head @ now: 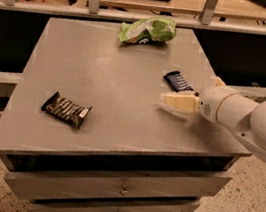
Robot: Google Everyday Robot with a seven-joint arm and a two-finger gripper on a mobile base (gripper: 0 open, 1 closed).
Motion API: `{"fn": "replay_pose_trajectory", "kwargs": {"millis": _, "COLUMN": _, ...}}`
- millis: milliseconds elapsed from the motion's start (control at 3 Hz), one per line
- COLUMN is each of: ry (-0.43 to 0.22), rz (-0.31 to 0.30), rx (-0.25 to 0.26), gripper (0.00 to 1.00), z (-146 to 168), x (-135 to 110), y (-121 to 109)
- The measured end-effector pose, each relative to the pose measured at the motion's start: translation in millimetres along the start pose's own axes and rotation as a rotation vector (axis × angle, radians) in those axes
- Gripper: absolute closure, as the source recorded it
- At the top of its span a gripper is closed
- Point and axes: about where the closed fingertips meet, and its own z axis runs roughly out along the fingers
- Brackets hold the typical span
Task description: Move rxbar blueberry near rxbar chocolate
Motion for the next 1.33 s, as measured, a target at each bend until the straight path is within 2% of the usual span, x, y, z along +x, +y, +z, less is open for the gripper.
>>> {"fn": "replay_pose_trajectory", "kwargs": {"millis": 333, "ry": 0.003, "rz": -0.002, "rx": -0.006, "gripper": 0.00, "z": 12, "x": 3, "y": -1}}
{"fn": "replay_pose_trajectory", "kwargs": {"millis": 667, "ry": 0.002, "rz": -0.012, "rx": -0.020, "gripper": 0.17, "z": 22, "x": 4, "y": 1}}
{"fn": "replay_pose_trajectory", "kwargs": {"millis": 1333, "ry": -0.002, "rz": -0.025, "rx": -0.038, "gripper": 0.64, "z": 31, "x": 4, "y": 5}}
